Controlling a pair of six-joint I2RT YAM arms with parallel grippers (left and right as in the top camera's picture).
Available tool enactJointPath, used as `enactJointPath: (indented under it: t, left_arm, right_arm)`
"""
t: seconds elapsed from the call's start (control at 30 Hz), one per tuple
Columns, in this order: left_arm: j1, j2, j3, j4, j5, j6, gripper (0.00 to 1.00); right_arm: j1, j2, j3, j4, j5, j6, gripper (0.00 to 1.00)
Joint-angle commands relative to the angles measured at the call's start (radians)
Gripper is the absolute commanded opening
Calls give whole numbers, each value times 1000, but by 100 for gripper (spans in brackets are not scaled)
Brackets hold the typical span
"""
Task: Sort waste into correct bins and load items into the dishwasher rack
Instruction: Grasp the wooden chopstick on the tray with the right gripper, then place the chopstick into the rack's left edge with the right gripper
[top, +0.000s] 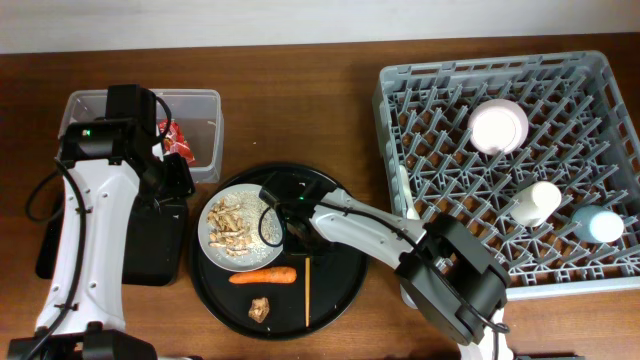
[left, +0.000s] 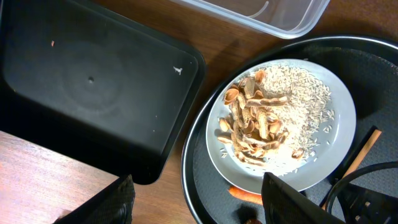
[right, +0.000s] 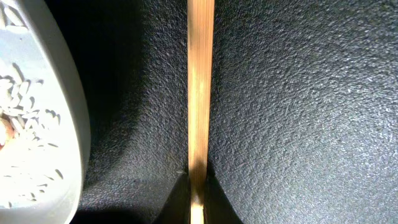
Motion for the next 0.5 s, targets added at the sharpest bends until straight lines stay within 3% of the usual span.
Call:
enactJointPath:
  t: [0.0,0.23,0.47]
  left_arm:
    - [3,3,3,-4,3,2,65]
    - [3,3,3,-4,3,2,65]
    - [3,3,3,-3,3,2,65]
  right_arm:
    - [-4,26,35,-53,-9,3,4]
    - [-87,-75,195,-293,95,-85,4]
    - [-283,-254,264,-432,125,-311,4]
